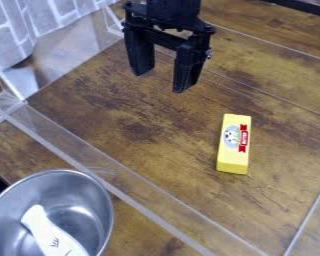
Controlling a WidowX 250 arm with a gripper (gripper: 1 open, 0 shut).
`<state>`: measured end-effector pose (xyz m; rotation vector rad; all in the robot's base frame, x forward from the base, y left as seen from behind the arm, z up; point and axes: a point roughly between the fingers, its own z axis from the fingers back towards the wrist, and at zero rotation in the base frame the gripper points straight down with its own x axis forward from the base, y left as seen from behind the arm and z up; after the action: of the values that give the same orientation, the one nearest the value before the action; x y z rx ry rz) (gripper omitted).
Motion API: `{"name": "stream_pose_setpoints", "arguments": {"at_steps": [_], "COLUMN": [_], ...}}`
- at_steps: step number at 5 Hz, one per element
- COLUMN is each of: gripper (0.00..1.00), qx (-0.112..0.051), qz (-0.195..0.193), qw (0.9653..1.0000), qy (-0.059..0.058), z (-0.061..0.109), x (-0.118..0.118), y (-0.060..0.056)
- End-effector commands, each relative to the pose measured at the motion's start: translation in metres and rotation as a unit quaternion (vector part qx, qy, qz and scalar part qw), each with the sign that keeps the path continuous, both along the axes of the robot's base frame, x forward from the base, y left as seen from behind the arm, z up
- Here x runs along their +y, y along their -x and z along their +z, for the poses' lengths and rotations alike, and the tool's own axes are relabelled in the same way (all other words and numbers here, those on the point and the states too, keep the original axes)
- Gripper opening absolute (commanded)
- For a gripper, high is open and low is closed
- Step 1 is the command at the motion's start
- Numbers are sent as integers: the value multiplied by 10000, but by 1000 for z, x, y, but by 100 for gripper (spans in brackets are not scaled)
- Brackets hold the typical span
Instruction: Move the yellow butter to the left side of the table
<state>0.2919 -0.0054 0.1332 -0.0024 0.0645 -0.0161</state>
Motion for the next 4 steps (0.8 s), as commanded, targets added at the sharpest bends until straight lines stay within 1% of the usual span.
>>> {"name": "stream_pose_setpoints", "arguments": {"at_steps": [1, 2, 3, 4], "gripper": [100, 100, 100, 100], "qx": [72, 65, 26, -52], "qz": [20, 16, 21, -87], "qw": [10000, 9999, 9999, 9998], "qy": [14, 77, 131, 159], "z": [-6, -16, -27, -35], "x": [-4, -16, -31, -49], "y": [-2, -8, -18, -30]}}
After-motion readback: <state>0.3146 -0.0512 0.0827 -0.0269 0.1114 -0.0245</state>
